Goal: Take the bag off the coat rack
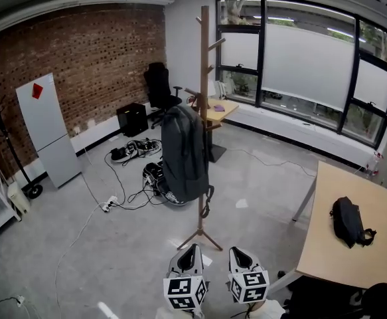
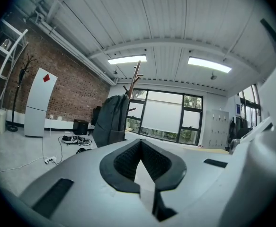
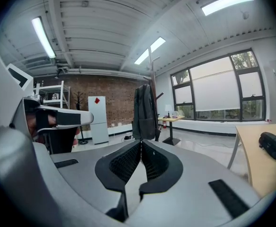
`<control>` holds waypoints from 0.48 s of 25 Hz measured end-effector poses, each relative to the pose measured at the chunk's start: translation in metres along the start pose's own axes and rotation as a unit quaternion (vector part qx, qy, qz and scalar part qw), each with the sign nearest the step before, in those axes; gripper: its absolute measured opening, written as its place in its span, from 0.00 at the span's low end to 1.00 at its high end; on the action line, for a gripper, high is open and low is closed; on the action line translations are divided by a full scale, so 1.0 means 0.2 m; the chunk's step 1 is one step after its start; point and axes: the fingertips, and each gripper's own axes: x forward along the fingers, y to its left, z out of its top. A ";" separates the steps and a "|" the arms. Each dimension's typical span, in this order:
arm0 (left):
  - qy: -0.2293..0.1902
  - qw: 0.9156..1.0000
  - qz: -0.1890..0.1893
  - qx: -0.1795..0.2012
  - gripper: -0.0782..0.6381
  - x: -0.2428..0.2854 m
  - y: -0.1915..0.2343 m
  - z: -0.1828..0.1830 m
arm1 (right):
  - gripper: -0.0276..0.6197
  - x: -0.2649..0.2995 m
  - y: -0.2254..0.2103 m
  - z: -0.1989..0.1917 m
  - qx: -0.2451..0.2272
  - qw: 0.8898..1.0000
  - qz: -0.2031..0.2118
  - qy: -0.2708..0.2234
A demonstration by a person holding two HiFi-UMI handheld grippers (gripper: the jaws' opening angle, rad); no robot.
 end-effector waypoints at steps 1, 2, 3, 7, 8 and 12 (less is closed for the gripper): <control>0.001 1.000 0.000 0.000 0.10 0.03 0.02 0.00 | 0.06 0.03 0.00 0.00 0.000 1.000 0.002 0.002; 0.002 1.000 0.000 0.000 0.10 0.05 0.03 0.01 | 0.06 0.06 0.01 0.00 0.000 1.000 0.003 0.003; 0.001 1.000 0.000 0.000 0.10 0.08 0.05 0.02 | 0.06 0.09 0.01 0.01 -0.001 1.000 0.005 0.002; -0.004 1.000 -0.005 0.001 0.10 0.20 0.12 0.08 | 0.06 0.22 0.02 0.08 -0.005 1.000 0.006 -0.002; -0.003 1.000 -0.007 0.002 0.10 0.23 0.13 0.09 | 0.06 0.25 0.02 0.09 -0.004 1.000 0.006 -0.003; 0.000 1.000 -0.019 0.006 0.10 0.37 0.18 0.13 | 0.06 0.39 0.02 0.14 -0.001 1.000 0.004 -0.007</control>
